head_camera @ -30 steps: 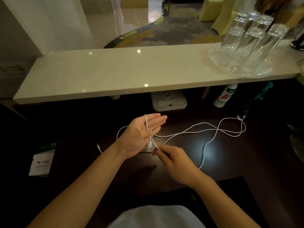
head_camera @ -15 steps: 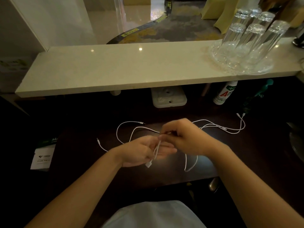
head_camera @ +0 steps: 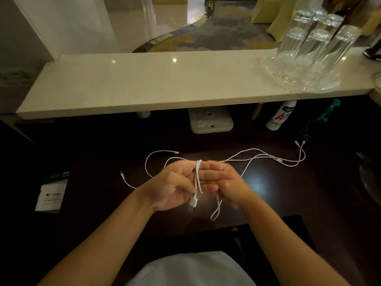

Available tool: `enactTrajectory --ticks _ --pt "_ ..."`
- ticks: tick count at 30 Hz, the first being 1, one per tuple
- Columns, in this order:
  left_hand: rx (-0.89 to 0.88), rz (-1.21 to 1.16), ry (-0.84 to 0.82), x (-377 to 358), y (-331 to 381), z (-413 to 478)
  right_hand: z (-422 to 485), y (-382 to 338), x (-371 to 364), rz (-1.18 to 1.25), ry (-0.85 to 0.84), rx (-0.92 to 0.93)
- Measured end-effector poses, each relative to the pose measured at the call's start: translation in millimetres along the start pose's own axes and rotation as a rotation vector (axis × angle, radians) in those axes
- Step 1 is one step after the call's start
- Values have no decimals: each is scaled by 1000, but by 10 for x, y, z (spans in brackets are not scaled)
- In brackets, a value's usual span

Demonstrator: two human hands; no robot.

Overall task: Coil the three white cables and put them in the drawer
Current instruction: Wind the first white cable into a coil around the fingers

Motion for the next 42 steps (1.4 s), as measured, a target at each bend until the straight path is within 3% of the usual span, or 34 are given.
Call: enactTrajectory --ticks 4,6,12,15,21,24,28,32,36,42 --pt "-111 5 98 117 82 21 -173 279 -193 153 113 -84" --pt "-167 19 169 209 122 39 -239 276 -259 119 114 -64" --pt "-164 97 370 480 30 115 -252 -67 -256 -484 132 137" --pt "-130 124 434 627 47 93 -278 -135 -256 -752 76 144" --pt "161 245 296 392 -98 69 -340 -668 -384 -940 -124 273" --pt "175 303 174 224 -152 81 -245 -900 -285 -1027 -118 268" --pt "243 283 92 91 -281 24 -49 -1065 -103 -879 -108 259" --pt "188 32 8 -72 -200 -8 156 -833 15 -552 -133 192" --pt "53 -130 56 -14 -27 -21 142 -404 34 -138 -79 78" --pt "-114 -291 197 120 76 5 -54 58 -212 218 77 -43"
Point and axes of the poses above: each hand's wrist, its own z-axis towards the middle knuckle, its own x-axis out of the back of the hand, y = z × x, the point moved 9 cm from there along z, towards the middle knuckle, and after that the axes turned 2 degrees about -y, right-handed, at the moved point
